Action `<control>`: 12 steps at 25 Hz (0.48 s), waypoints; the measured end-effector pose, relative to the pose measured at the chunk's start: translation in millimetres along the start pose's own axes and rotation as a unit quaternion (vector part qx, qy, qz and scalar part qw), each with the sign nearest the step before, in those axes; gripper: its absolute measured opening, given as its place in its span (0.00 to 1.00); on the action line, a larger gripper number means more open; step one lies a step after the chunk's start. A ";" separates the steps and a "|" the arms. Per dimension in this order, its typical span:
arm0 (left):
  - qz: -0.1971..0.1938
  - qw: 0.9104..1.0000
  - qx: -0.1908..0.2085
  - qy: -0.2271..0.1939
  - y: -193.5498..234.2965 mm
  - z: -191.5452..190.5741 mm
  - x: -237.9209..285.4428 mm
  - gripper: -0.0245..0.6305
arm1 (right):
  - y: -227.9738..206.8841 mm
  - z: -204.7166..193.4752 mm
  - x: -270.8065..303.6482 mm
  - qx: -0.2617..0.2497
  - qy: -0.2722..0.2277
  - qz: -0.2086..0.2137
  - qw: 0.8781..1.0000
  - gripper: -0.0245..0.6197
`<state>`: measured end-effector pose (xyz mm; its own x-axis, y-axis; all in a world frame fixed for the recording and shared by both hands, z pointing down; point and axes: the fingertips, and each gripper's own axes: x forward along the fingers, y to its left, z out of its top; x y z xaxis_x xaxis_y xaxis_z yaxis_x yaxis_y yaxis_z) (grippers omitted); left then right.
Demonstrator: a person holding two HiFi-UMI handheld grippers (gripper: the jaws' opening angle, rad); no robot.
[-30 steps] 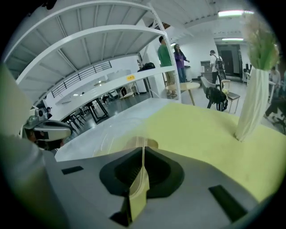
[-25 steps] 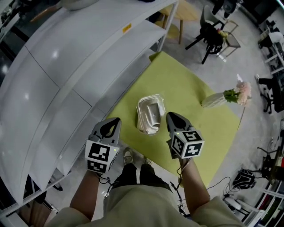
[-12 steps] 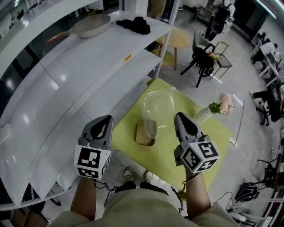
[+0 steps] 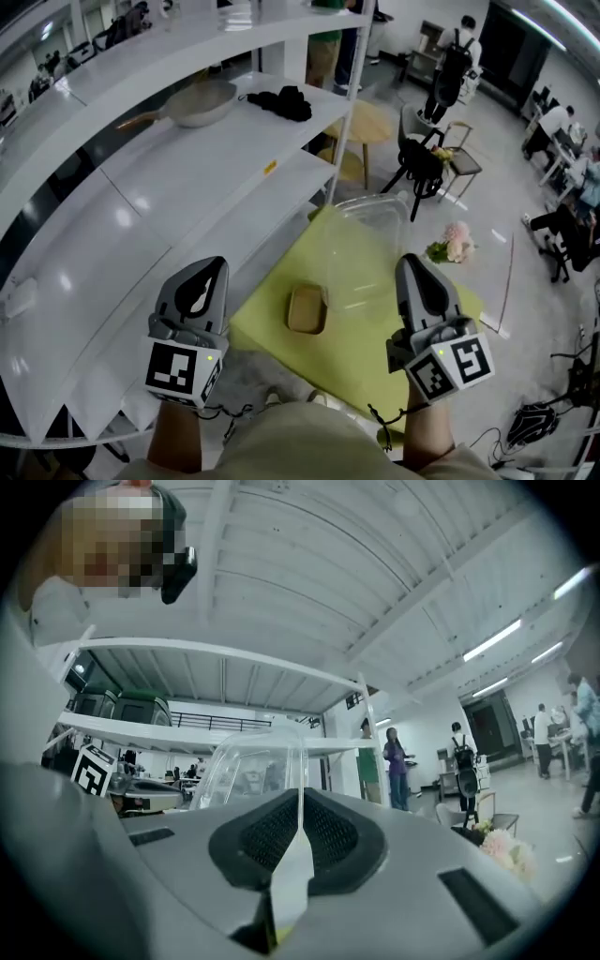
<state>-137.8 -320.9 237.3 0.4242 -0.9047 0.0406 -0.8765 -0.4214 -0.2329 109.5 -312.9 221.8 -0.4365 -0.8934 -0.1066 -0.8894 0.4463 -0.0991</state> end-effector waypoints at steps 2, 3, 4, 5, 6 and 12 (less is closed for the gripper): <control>0.001 1.000 0.005 -0.013 -1.6 12.3 -5.9 0.04 | 2.7 14.6 -8.4 -0.007 -0.018 0.002 1.000 0.08; 0.001 1.000 0.007 -0.019 -2.9 16.5 -9.0 0.04 | 3.4 19.4 -12.5 -0.013 -0.024 0.001 1.000 0.08; 0.002 1.000 0.008 -0.024 -4.3 19.5 -12.3 0.04 | 3.7 23.1 -16.7 -0.022 -0.028 -0.002 0.999 0.08; 0.002 1.000 0.010 -0.027 -5.7 21.1 -15.8 0.04 | 3.8 26.0 -21.0 -0.032 -0.032 -0.006 0.999 0.08; 0.003 1.000 0.010 -0.028 -6.9 21.2 -19.3 0.04 | 4.0 28.3 -24.9 -0.040 -0.036 -0.010 0.999 0.08; 0.007 1.000 0.010 -0.014 -9.4 9.1 -29.8 0.04 | 8.6 26.4 -34.7 -0.031 -0.037 -0.013 0.999 0.07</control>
<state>-140.1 -289.4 229.5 0.4187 -0.9081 0.0092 -0.8776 -0.4072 -0.2530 120.6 -276.7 198.5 -0.4036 -0.8975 -0.1779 -0.9081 0.4167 -0.0422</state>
